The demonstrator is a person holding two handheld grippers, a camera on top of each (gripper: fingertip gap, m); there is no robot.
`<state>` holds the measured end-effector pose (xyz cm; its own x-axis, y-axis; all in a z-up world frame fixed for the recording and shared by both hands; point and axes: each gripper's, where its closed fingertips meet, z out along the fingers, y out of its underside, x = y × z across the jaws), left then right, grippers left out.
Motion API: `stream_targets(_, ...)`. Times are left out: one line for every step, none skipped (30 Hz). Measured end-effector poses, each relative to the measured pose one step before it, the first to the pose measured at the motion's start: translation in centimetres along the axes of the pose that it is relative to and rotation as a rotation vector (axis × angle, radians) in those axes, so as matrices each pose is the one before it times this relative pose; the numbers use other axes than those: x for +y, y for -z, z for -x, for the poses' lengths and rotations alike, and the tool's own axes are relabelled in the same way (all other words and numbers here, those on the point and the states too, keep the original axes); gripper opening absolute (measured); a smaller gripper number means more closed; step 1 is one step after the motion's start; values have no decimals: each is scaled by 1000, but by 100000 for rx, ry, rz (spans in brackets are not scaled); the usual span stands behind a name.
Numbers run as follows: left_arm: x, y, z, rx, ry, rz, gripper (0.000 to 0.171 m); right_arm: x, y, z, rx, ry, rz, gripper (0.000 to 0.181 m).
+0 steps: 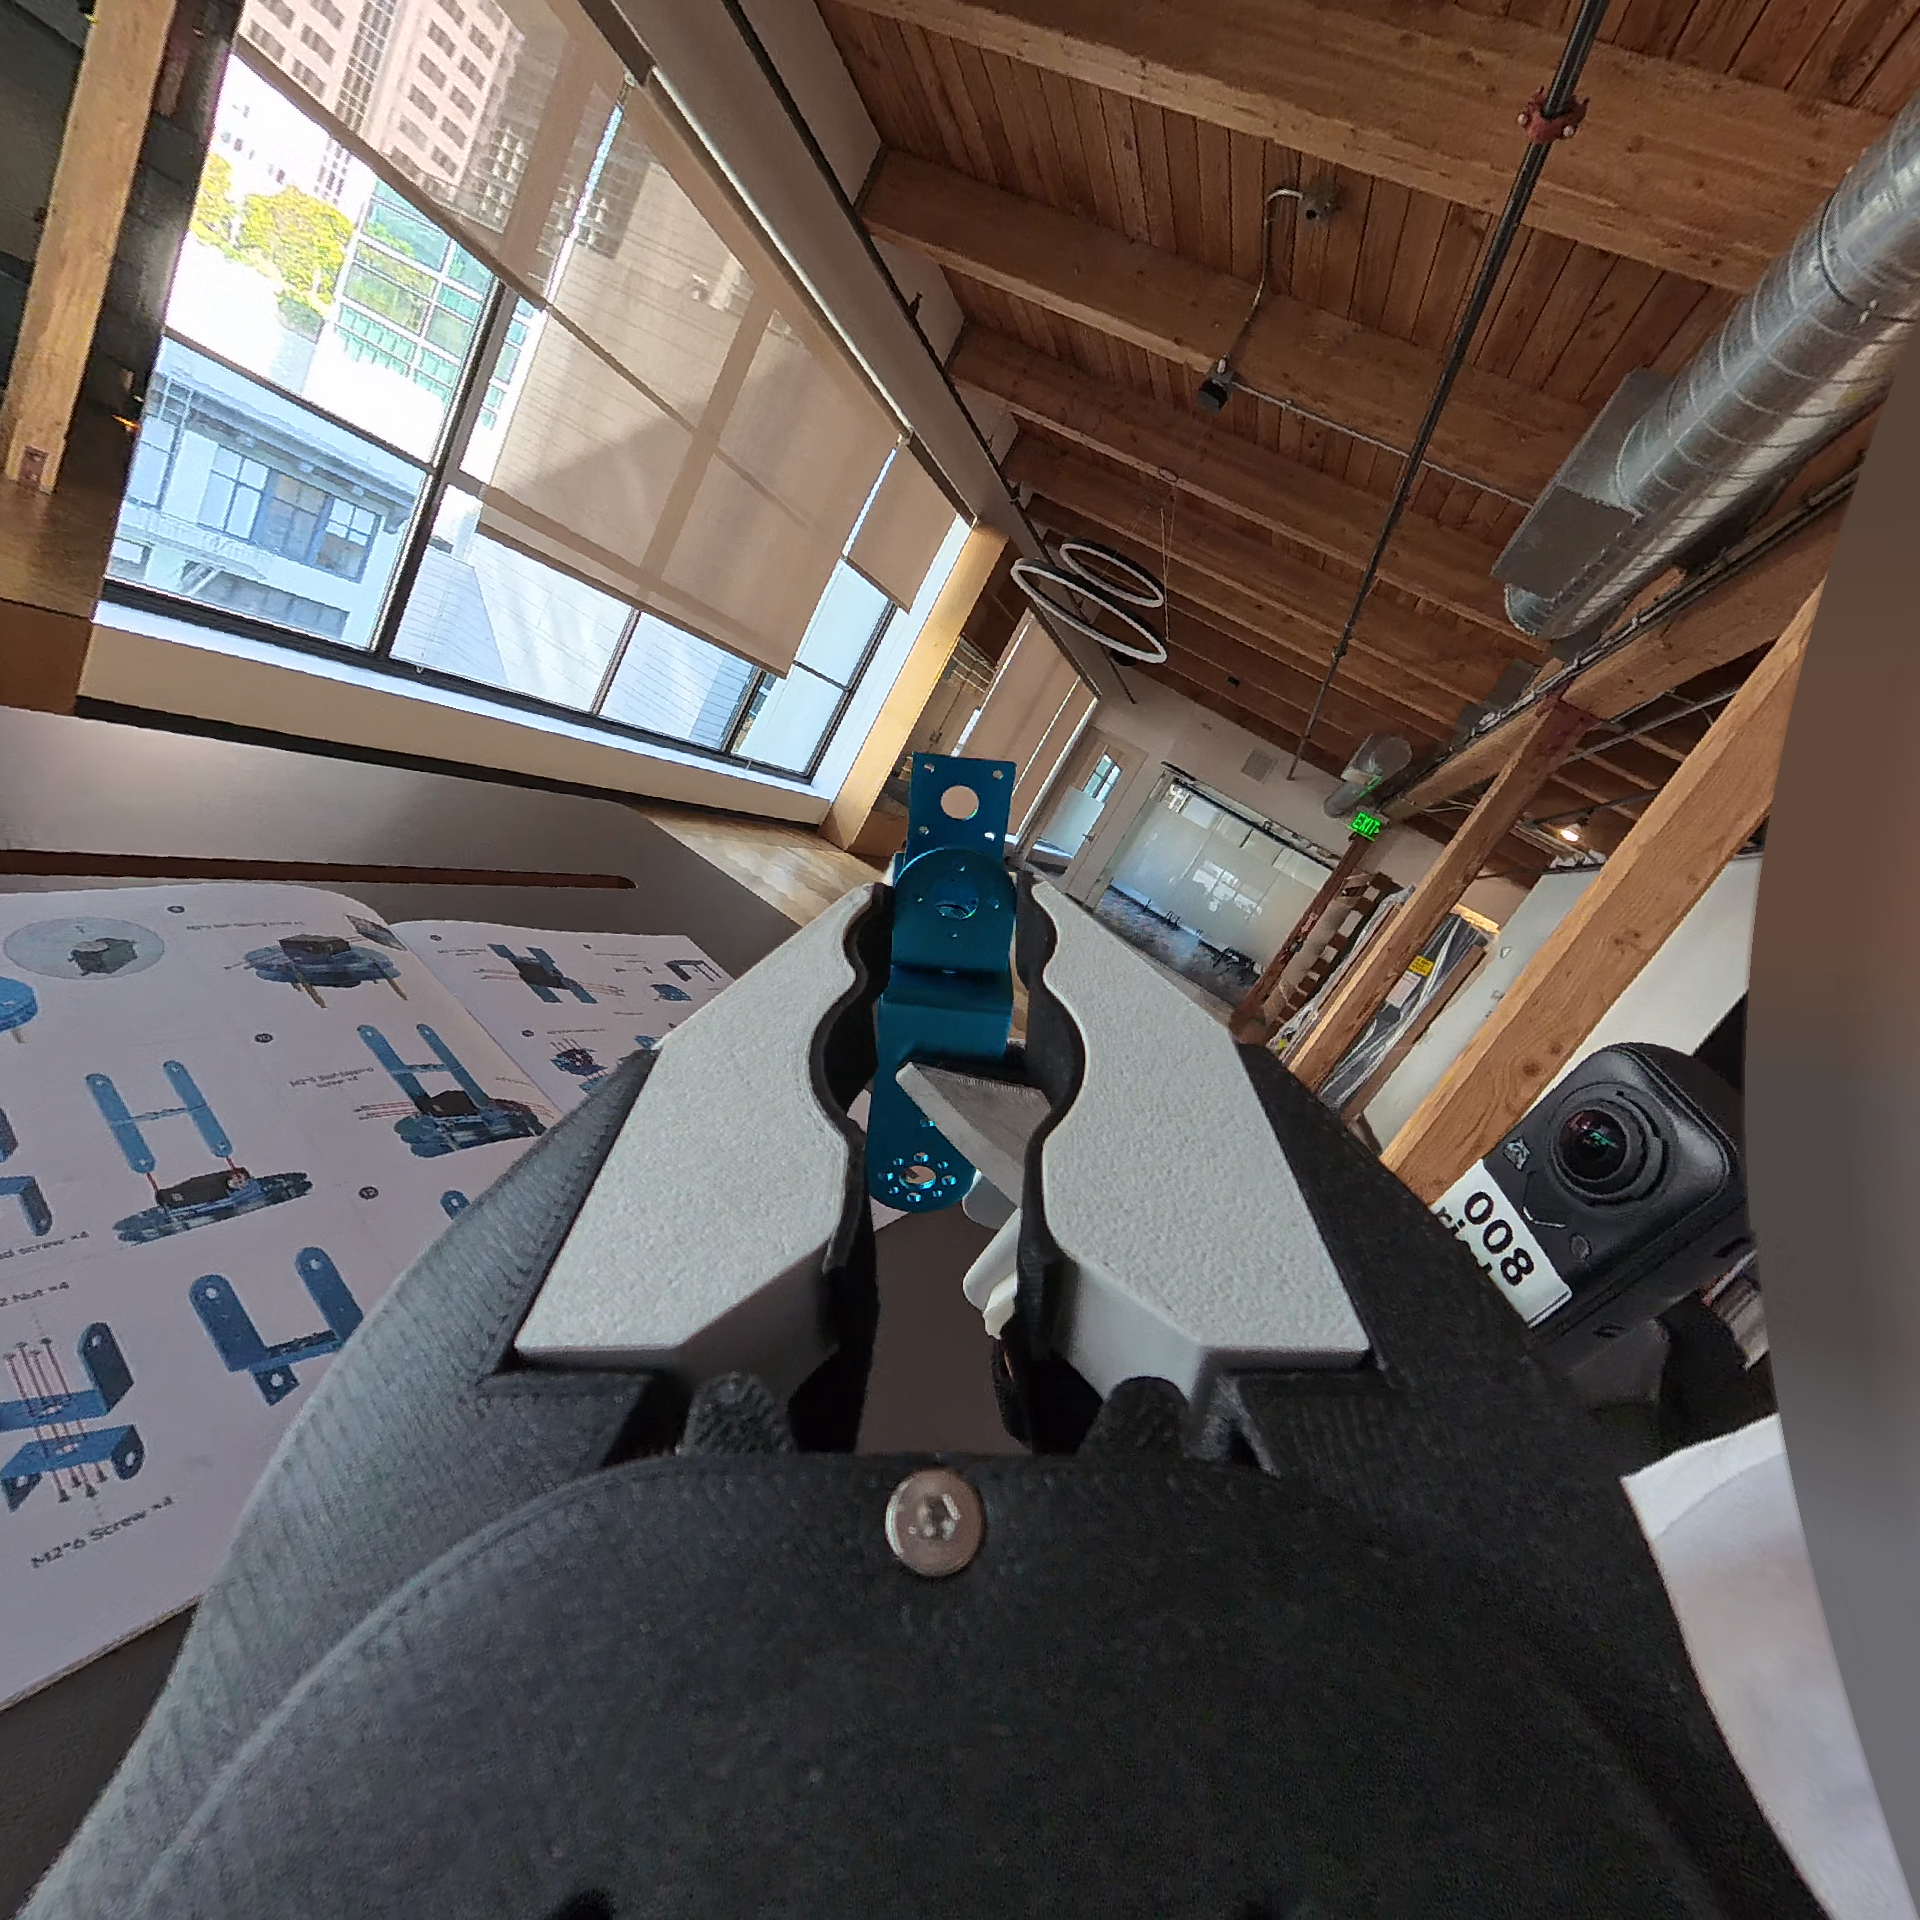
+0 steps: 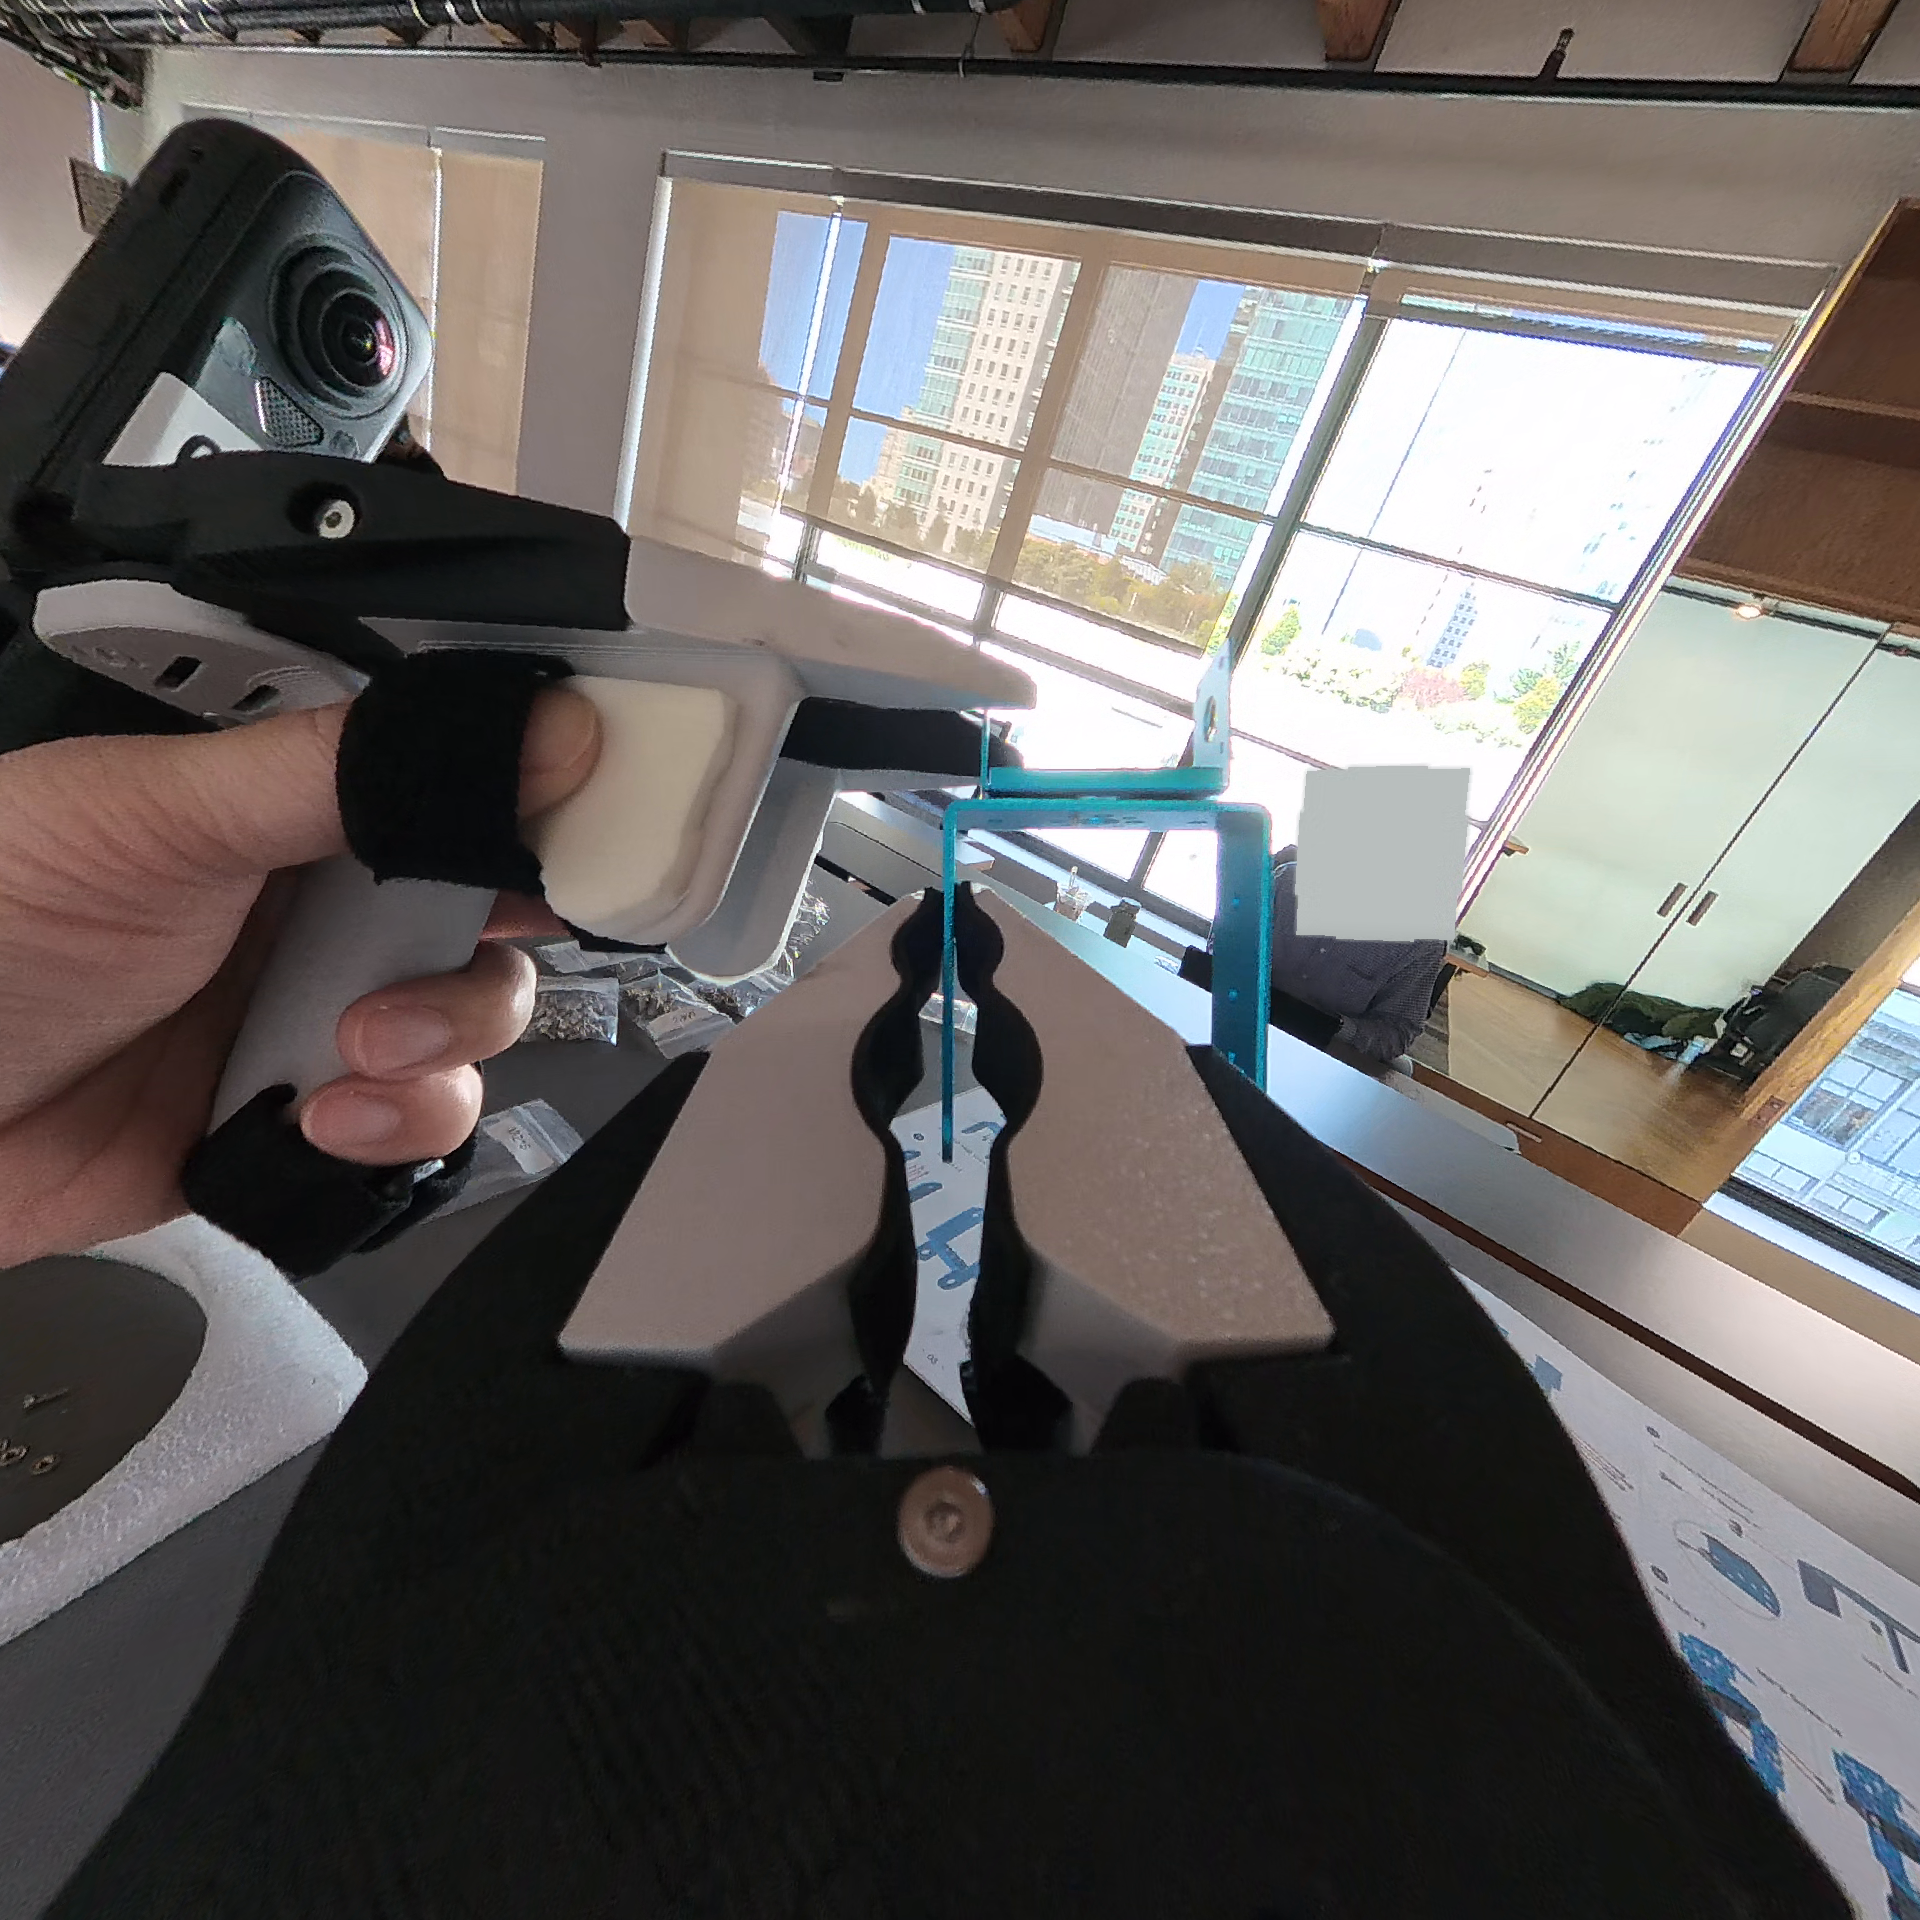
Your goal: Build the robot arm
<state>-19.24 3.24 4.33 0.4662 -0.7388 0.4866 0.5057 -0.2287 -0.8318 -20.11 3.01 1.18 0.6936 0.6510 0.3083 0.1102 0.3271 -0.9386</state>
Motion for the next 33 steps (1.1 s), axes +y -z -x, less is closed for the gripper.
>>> stream_targets(-25, -43, -99, 106, -732, 91, 22, -28, 26, -74, 287, -123, -392, 0)
stream_targets(-28, -38, -136, 395, -292, 59, 22, -82, 41, -59, 297, 102, -658, 0)
stream_targets(-38, -30, -105, 232, -89, 20, 22, -72, 54, -44, 263, 290, -594, 0)
stream_targets(-36, -38, -105, 210, -189, 54, 22, -87, 57, -41, 227, 159, -636, 0)
stream_targets(-8, -42, -102, 190, -379, 243, 22, -59, 54, -44, 223, 34, -483, 0)
stream_targets(-14, -38, -98, 43, -595, 187, 22, -45, 45, -46, 263, 216, -431, 0)
stream_targets(-8, -47, -100, -18, -749, 210, 22, -55, 32, -31, 159, 122, -523, 0)
stream_targets(2, -54, -109, -69, -817, 266, 22, -45, 41, -43, 175, -38, -492, 0)
stream_targets(-4, -41, -118, -6, -849, 255, 22, -47, 41, -47, 240, -107, -497, 0)
stream_targets(-12, -44, -121, -29, -767, 209, 22, -44, 45, -53, 220, -32, -411, 0)
stream_targets(-18, -51, -159, 225, -619, 193, 22, -64, 44, -59, 325, -65, -523, 0)
stream_targets(-40, -27, -123, 88, -452, 51, 22, -64, 51, -68, 264, 76, -528, 0)
stream_targets(-69, -15, -125, 204, -319, -174, 22, -83, 61, -63, 340, 221, -574, 0)
stream_targets(-16, -29, -88, 139, -123, 115, 22, -90, 60, -68, 280, 131, -520, 0)
stream_targets(-8, -37, -122, 471, -14, 138, 22, -73, 42, -48, 233, 112, -345, 0)
stream_targets(7, -37, -128, 449, 59, 75, 23, -45, 39, -35, 273, 132, -264, 0)
stream_targets(11, -37, -90, 142, -166, 178, 24, -42, 49, -47, 218, 66, -348, 0)
stream_targets(46, -60, -69, -111, -536, 382, 24, -45, 35, -71, 290, -4, -290, 0)
stream_targets(45, -54, -85, -65, -788, 308, 25, -37, 45, -76, 325, -118, -242, 0)
stream_targets(18, -67, -119, 45, -829, 209, 25, -55, 36, -66, 212, -264, -329, 0)
stream_targets(13, -57, -70, -222, -687, 194, 25, -41, 38, -68, 284, -89, -197, 0)
stream_targets(-28, -47, -100, 58, -599, 1, 25, -50, 54, -50, 192, -3, -339, 0)
stream_targets(-58, -44, -80, 194, -141, -115, 26, -54, 55, 7, -16, 24, -366, 0)
stream_targets(-72, -29, -98, 370, 146, -177, 26, -57, 67, -20, 169, 64, -425, 0)
stream_targets(-58, -29, -97, 461, 112, -132, 26, -69, 81, 4, 58, 74, -381, 0)
stream_targets(-11, -25, -104, 488, 20, 144, 26, -52, 60, 19, -66, 91, -248, 0)
stream_targets(-27, -28, -125, 584, 27, 21, 26, -75, 76, -3, -7, 111, -454, 0)
stream_targets(-48, -3, -133, 642, 110, -187, 26, -98, 73, 31, -271, -7, -553, 0)
stream_targets(-31, -16, -84, 396, 111, -136, 27, -59, 61, -12, -23, -73, -289, 0)
stream_targets(-7, -26, -170, 989, 88, -95, 27, -38, 50, -15, 20, 6, -161, 0)
stream_targets(44, -32, -115, 729, 264, 226, 27, -67, 53, -1, -5, 31, -313, 0)
stream_targets(58, -41, -79, 510, 295, 247, 27, -77, 62, -2, 49, -44, -416, 0)
stream_targets(39, -21, -79, 544, 134, 148, 27, -66, 53, 2, -62, -138, -270, 0)
